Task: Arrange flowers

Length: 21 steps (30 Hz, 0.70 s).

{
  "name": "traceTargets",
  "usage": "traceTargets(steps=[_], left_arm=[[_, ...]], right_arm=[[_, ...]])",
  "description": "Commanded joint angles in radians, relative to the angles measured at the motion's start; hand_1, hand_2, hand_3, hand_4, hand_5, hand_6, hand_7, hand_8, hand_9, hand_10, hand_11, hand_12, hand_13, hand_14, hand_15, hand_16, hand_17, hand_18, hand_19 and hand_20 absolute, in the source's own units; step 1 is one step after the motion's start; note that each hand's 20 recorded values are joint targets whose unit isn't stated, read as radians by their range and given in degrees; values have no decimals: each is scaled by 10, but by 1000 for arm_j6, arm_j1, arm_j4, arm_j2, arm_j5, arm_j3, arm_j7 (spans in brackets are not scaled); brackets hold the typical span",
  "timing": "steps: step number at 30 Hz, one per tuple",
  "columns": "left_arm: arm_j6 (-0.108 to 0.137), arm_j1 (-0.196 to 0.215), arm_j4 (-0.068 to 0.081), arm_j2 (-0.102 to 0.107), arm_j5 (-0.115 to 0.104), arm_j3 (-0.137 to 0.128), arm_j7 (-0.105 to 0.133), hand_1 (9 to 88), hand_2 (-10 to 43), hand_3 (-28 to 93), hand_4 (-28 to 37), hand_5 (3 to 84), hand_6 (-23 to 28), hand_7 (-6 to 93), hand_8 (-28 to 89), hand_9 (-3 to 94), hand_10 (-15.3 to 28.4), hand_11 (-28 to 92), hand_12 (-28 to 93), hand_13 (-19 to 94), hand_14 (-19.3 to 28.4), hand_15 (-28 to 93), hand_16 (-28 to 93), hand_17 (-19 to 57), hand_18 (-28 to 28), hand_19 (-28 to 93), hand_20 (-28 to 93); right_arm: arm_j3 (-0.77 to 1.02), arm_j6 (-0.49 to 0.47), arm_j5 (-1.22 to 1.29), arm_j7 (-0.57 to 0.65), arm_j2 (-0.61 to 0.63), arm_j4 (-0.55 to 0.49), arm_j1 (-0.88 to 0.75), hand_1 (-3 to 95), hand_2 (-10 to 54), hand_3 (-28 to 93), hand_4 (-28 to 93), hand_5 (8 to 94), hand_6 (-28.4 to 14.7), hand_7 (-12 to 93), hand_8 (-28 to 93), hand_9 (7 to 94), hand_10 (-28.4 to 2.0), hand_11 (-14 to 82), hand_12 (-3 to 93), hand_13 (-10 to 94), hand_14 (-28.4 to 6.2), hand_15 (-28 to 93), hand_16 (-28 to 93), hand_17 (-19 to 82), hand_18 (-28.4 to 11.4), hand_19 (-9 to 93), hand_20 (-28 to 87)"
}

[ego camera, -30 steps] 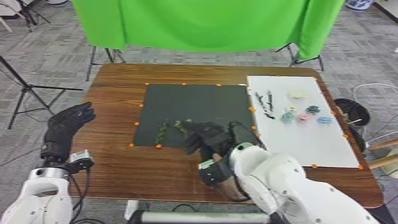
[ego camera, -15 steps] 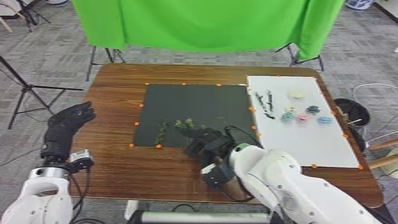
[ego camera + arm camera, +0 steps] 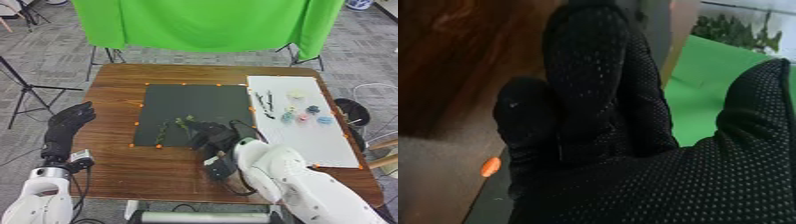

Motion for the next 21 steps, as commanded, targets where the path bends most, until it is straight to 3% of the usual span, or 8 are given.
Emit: traceTargets(steps=[1,4,5,8,13,21], left_arm=[[-11,8,3,-5,1,1,-9,263,-75,708,-209,499,27,171,-82,471,129,189,105,379,164,253,7,70,139,140,214],[-11,6,3,-3,-1,2,-9,264,-75,707,-210,499,27,171,-82,471,129,188,105,378,165,253,8,70,139,140,214],[-12,4,3,-3,1,3,-10,264,-75,707,-210,499,27,171,-82,471,128,189,105,379,165,253,8,70,139,140,214],[-13,6,1,-4,3,7,-8,263,-76,708,-209,499,28,170,-82,471,128,188,105,379,165,253,7,70,139,140,214],[-16,-1,5,-1,3,13,-10,265,-74,706,-210,499,28,170,-82,471,128,189,106,379,164,253,7,70,139,140,214],[-14,-8,7,-2,2,18,-5,265,-75,707,-209,499,27,171,-83,472,128,189,105,379,165,254,7,70,139,140,214]], right_arm=[[140,-65,-10,-4,44,-46,20,184,72,601,-134,761,-34,170,-82,817,-173,135,142,937,-62,490,267,661,-137,932,363],[147,-34,-146,-18,54,-21,83,213,36,614,-123,769,-34,184,-82,850,-167,175,165,937,-61,487,278,658,-135,932,378],[146,-30,-220,-22,57,-8,102,236,-6,629,-122,752,-33,184,-80,845,-165,182,173,934,-60,469,301,642,-137,932,391],[133,-64,-416,16,59,58,172,258,-86,622,-118,680,-41,175,-66,758,-168,153,178,918,-61,468,331,619,-141,932,412],[121,-95,-572,48,97,125,222,260,-95,584,-140,596,-59,142,-48,634,-184,96,169,904,-60,495,328,618,-139,932,439],[49,-200,-739,103,116,229,285,292,-95,576,-153,545,-44,115,-53,584,-191,75,164,899,-54,510,320,620,-134,932,451]])
